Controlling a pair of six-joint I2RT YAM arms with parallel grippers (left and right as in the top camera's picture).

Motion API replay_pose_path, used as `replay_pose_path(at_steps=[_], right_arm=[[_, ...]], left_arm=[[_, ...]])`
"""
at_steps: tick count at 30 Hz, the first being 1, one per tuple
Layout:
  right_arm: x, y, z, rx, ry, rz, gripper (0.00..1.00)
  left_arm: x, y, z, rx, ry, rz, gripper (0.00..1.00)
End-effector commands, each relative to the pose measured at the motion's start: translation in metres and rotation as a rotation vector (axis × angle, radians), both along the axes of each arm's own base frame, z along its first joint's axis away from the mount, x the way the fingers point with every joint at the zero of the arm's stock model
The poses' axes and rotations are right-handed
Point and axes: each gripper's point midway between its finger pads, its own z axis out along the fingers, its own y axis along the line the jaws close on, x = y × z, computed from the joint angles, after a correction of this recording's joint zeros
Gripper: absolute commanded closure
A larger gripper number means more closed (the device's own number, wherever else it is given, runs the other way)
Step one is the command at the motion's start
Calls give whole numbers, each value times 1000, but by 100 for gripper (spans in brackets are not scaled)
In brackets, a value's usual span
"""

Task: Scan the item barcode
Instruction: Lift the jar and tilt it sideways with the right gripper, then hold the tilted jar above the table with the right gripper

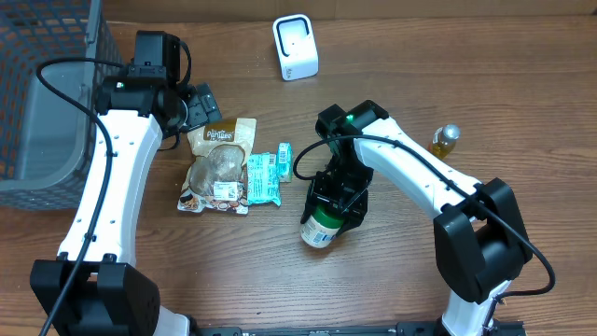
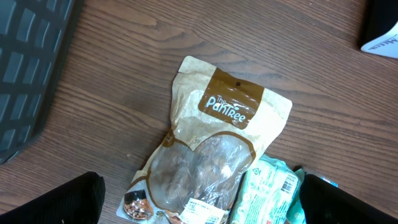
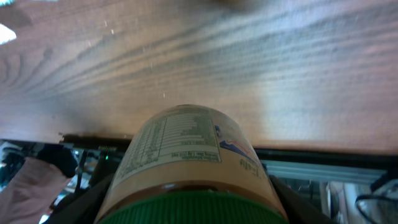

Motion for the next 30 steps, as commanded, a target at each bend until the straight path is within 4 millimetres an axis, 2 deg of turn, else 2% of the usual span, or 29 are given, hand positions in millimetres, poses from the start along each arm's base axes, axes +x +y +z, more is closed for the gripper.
replay_pose_path(at_steps=[1,14,30], right_arm=[[-4,13,16,79,42,-19,62],[-19,32,40,209,178,-78,62],[-25,33,48,219,230,-96,62]], left_arm=[[2,0,7,6,-18,-2,0],[2,0,7,6,-18,-2,0],[2,0,7,6,-18,-2,1]])
